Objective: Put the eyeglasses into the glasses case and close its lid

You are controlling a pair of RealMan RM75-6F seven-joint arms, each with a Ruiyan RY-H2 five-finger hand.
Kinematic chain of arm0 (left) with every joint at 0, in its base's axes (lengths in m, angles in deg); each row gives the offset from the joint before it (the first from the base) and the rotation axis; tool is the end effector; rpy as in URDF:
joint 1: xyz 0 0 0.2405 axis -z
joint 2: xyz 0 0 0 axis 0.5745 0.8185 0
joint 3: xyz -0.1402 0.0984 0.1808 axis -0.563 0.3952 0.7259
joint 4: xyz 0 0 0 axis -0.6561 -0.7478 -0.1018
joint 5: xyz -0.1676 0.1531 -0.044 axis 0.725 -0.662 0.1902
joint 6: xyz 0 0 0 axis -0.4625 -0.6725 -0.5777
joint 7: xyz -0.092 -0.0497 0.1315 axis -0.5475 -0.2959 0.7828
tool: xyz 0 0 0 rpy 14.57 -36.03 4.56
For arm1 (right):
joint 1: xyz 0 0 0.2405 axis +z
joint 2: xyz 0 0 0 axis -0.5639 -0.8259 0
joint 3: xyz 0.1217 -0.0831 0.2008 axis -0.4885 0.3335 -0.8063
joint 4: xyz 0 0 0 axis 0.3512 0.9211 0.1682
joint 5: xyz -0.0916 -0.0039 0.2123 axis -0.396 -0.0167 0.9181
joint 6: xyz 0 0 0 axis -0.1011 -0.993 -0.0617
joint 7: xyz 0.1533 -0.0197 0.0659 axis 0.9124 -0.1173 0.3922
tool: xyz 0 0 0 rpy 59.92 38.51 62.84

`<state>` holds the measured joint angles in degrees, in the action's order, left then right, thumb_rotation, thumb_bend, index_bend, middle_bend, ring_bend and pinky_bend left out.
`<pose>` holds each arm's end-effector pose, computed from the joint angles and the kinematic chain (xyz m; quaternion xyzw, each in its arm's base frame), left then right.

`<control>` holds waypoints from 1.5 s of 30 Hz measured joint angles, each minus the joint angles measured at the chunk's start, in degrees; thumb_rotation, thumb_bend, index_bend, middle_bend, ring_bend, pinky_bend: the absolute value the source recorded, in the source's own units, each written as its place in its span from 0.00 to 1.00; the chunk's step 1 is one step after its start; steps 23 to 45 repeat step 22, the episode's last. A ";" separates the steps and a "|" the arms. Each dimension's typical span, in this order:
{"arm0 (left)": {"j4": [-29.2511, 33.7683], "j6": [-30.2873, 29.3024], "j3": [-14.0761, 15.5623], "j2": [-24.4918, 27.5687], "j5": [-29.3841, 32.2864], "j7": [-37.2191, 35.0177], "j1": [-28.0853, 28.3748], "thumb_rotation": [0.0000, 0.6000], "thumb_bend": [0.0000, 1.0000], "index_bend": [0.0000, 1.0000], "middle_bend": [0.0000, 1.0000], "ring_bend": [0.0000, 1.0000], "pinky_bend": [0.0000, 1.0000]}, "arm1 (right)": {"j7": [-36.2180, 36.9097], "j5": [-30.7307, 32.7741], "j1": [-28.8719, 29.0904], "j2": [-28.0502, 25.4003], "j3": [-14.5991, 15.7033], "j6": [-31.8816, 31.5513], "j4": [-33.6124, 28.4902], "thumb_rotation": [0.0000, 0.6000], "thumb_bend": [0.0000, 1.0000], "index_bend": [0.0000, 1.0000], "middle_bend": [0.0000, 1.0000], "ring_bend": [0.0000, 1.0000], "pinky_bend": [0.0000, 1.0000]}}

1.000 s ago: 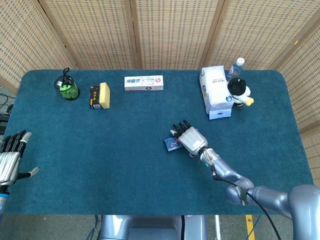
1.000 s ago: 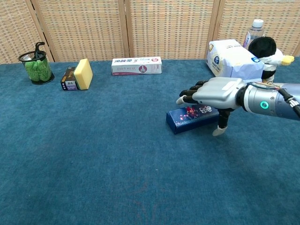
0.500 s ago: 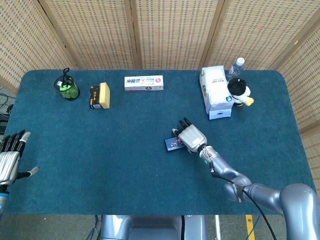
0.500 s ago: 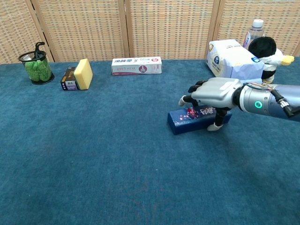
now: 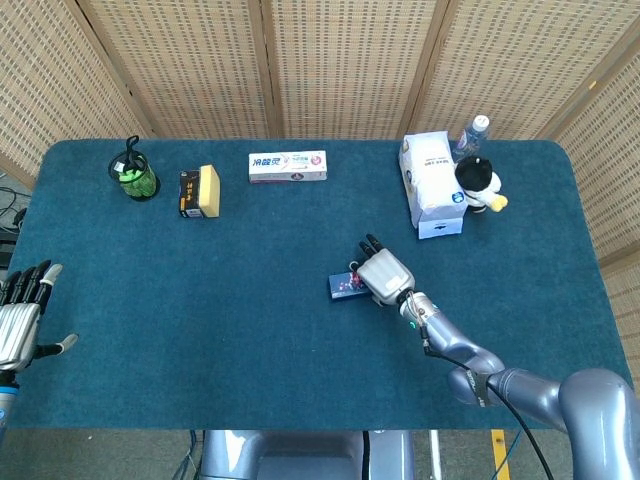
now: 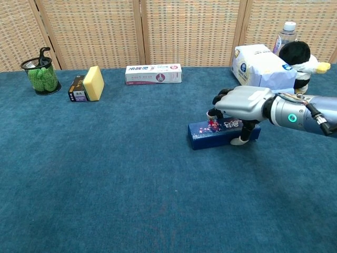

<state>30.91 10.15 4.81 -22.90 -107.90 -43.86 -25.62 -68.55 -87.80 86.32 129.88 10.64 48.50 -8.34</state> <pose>-0.3343 0.2350 0.1204 -0.6089 -0.4010 -0.3199 0.6051 -0.1468 -0.4098 -0.0820 0.8595 -0.1943 0.2370 0.4091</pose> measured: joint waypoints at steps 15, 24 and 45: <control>0.99 -1.79 0.82 0.41 -2.59 -0.27 -0.54 1.00 0.00 0.00 0.00 0.00 0.00 | -4.15 3.87 -2.44 -9.70 -1.61 -5.86 -17.04 1.00 0.10 0.01 0.00 0.00 0.00; 0.67 -3.49 1.18 0.28 -4.46 -0.37 -0.99 1.00 0.00 0.00 0.00 0.00 0.00 | -3.67 -1.79 -12.27 -19.78 0.56 -23.65 -29.34 1.00 0.00 0.00 0.00 0.00 0.00; 0.67 -3.49 1.18 0.28 -4.46 -0.37 -0.99 1.00 0.00 0.00 0.00 0.00 0.00 | -3.67 -1.79 -12.27 -19.78 0.56 -23.65 -29.34 1.00 0.00 0.00 0.00 0.00 0.00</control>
